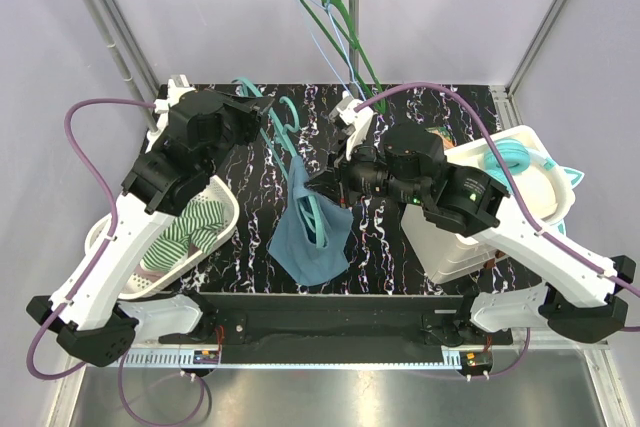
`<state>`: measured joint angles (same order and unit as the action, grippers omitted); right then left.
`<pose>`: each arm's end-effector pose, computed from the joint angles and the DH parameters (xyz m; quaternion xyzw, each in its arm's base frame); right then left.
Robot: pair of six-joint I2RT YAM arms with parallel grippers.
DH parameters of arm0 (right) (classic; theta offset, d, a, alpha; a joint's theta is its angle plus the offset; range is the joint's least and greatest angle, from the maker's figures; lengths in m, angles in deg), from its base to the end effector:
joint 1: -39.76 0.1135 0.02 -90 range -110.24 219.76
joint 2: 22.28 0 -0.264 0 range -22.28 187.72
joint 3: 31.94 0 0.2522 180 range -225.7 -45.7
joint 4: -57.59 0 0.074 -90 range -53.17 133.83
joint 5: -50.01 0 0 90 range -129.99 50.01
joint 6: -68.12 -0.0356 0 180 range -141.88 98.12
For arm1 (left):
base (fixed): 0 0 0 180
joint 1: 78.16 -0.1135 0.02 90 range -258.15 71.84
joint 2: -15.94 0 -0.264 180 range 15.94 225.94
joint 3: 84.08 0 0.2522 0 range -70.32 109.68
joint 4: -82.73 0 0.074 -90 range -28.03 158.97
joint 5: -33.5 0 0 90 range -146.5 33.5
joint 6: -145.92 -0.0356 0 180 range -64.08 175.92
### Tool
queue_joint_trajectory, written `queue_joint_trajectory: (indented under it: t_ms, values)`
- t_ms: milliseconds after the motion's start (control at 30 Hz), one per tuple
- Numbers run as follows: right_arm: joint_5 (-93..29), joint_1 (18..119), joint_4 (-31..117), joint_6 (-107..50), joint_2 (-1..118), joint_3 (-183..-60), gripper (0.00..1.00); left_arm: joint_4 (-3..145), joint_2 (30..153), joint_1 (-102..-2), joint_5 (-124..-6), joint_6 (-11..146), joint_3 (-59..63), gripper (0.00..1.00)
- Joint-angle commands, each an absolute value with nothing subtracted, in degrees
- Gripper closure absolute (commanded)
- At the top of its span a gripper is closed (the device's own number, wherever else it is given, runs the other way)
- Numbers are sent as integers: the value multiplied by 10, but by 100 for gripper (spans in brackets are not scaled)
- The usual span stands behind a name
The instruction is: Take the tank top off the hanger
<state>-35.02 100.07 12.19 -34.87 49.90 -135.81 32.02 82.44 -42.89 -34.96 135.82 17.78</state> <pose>0.1262 0.2275 0.4714 -0.3398 0.7089 0.3957 0.4747 0.1902 -0.1185 0.4732 -0.4014 0.6797 -0.4232 0.4447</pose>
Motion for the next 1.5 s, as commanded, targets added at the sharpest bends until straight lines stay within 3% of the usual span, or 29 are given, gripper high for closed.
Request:
queue_joint_trajectory:
  t_ms: [0, 33, 200, 500, 700, 800, 833, 867, 933, 967, 1067, 1100, 1167, 1367, 1467]
  values:
    - [-360, 1000, 129, -336, 508, -1378, 96, 353, 824, -429, -332, 1359, 221, 100]
    - [-363, 1000, 130, -335, 511, -1379, 99, 352, 825, -430, -331, 1356, 223, 100]
    - [-365, 1000, 130, -324, 513, -1376, 100, 352, 833, -429, -308, 1319, 244, 100]
    - [-380, 1000, 132, -312, 479, -1319, 100, 414, 865, -430, -236, 1090, 338, 100]
    - [-415, 987, 139, -318, 493, -1288, 100, 574, 870, -430, -325, 902, 351, 100]
    - [-420, 980, 138, -331, 496, -1288, 100, 568, 878, -429, -322, 888, 377, 100]
    - [-420, 979, 138, -332, 496, -1290, 97, 543, 878, -430, -311, 899, 380, 100]
    - [-419, 979, 137, -333, 494, -1291, 77, 525, 880, -430, -288, 916, 389, 100]
    - [-402, 975, 137, -330, 485, -1292, 56, 435, 885, -440, -278, 1006, 409, 100]
    - [-383, 975, 139, -323, 481, -1294, 40, 403, 890, -447, -285, 1046, 422, 100]
    - [-312, 975, 144, -301, 467, -1302, 21, 343, 884, -479, -343, 1208, 380, 100]
    - [-303, 974, 145, -301, 463, -1302, 10, 343, 871, -493, -359, 1283, 360, 100]
    - [-305, 974, 154, -301, 447, -1296, 1, 348, 864, -503, -394, 1340, 316, 100]
    - [-333, 975, 158, -301, 460, -1327, 0, 372, 853, -503, -448, 1477, 242, 100]
    - [-352, 974, 156, -308, 485, -1347, 17, 392, 847, -503, -466, 1520, 220, 100]
